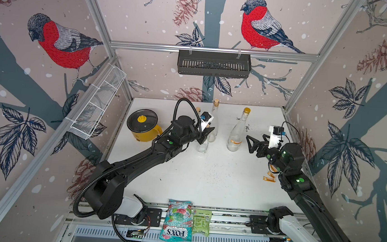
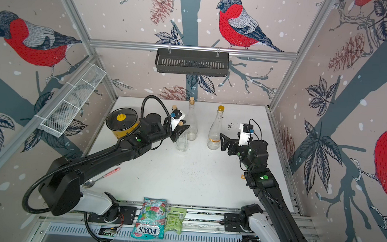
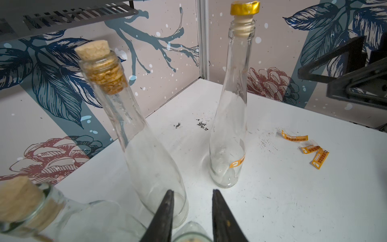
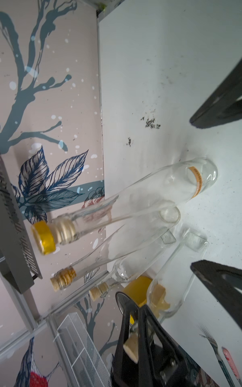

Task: Remove the label from the bottle
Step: Place the bottle at the center of the board.

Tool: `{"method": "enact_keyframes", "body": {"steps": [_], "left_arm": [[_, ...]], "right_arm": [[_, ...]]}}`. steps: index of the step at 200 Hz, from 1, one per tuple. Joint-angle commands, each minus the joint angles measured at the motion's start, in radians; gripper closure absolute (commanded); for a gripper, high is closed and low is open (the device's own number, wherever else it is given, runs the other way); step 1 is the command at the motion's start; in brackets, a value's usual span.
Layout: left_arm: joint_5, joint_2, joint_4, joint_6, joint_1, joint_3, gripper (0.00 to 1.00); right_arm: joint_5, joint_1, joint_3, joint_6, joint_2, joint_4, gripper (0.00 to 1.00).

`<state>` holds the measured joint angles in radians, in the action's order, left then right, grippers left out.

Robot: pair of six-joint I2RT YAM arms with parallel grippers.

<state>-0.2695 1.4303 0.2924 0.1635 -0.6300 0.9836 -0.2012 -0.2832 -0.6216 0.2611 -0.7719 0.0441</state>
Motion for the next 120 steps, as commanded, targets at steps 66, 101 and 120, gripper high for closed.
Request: {"method": "enact_keyframes", "body": {"steps": [66,101,120], "left_arm": [[-0.049,0.094,0.089,-0.002,0.013,0.096,1.0],[-0.052,0.109,0.09,-0.008,0.014,0.1,1.0],[-0.056,0.118,0.087,-0.01,0.015,0.105,1.0]], "right_arm": [[-0.011,-0.067,-0.125,-0.06,-0.117,0.089,0.01],[0.027,-0.069,-0.16,-0.064,-0.156,0.096,0.01],[0.048,-0.069,-0.179,-0.068,-0.182,0.098,0.0]]}}
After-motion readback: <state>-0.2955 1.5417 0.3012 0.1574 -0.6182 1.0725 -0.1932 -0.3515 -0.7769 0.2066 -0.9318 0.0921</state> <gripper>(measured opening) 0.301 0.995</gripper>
